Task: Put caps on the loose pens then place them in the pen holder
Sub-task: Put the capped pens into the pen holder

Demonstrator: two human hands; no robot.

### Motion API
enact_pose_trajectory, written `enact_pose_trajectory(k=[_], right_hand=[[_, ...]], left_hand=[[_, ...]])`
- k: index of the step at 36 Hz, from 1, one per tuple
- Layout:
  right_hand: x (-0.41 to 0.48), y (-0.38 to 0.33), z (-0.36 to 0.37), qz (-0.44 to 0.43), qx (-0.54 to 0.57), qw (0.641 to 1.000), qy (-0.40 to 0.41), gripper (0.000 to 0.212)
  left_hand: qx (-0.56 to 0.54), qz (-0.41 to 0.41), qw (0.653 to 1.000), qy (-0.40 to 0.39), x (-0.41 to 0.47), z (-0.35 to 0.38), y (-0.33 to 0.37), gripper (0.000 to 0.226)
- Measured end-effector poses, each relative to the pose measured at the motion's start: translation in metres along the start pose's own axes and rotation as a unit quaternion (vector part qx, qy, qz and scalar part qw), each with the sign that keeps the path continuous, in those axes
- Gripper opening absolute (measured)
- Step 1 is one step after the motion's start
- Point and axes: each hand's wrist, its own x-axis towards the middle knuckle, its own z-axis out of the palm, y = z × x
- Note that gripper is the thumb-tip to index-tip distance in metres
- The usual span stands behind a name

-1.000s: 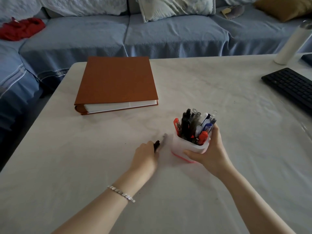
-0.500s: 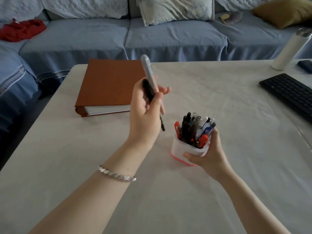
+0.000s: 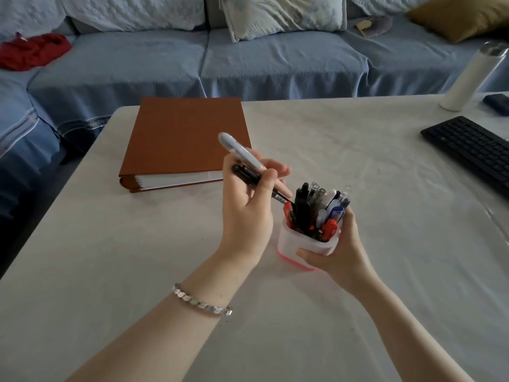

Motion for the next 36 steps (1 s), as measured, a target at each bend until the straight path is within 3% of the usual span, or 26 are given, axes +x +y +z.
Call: enact_pose_trajectory(k=[4, 9, 14, 16, 19, 23, 27, 30, 33, 36], right_hand=[[0.001, 0.0, 0.0, -0.004, 0.003, 1.0, 0.004, 0.1], [0.001, 0.005, -0.001, -0.015, 0.006, 1.0, 0.005, 0.103], [0.001, 0.007, 0.0, -0.021, 0.033, 0.999, -0.009, 0.101], [0.0, 0.007, -0.001, -0.024, 0.039, 0.999, -0.01, 0.099], [0.0, 0.005, 0.0, -0.026, 0.047, 0.999, -0.006, 0.095], [0.0, 0.006, -0.001, -0.02, 0.04, 0.999, -0.003, 0.096], [0.001, 0.007, -0.002, -0.019, 0.031, 0.999, -0.001, 0.097], [0.002, 0.008, 0.001, -0.019, 0.037, 0.999, -0.002, 0.102], [0.003, 0.013, 0.002, -0.021, 0.048, 0.999, 0.009, 0.1], [0.004, 0.014, 0.004, -0.028, 0.028, 0.999, 0.014, 0.102]], left_hand=[[0.0, -0.01, 1.0, -0.007, 0.002, 0.004, 0.002, 0.026], [0.084, -0.134, 0.987, -0.041, -0.007, 0.008, -0.015, 0.038], [0.148, -0.202, 0.965, -0.082, -0.012, 0.009, -0.02, 0.019], [0.147, -0.176, 0.971, -0.059, -0.011, 0.008, -0.018, 0.018], [0.223, -0.069, 0.971, -0.052, -0.007, 0.003, -0.019, 0.026], [0.32, 0.044, 0.943, -0.08, -0.005, -0.002, -0.02, 0.04], [0.381, 0.126, 0.911, -0.092, -0.01, -0.005, -0.023, 0.029], [0.388, 0.139, 0.904, -0.116, -0.024, -0.004, -0.03, 0.032], [0.391, 0.137, 0.888, -0.199, -0.034, -0.003, -0.041, 0.038], [0.392, 0.117, 0.887, -0.215, -0.03, -0.005, -0.046, 0.037]])
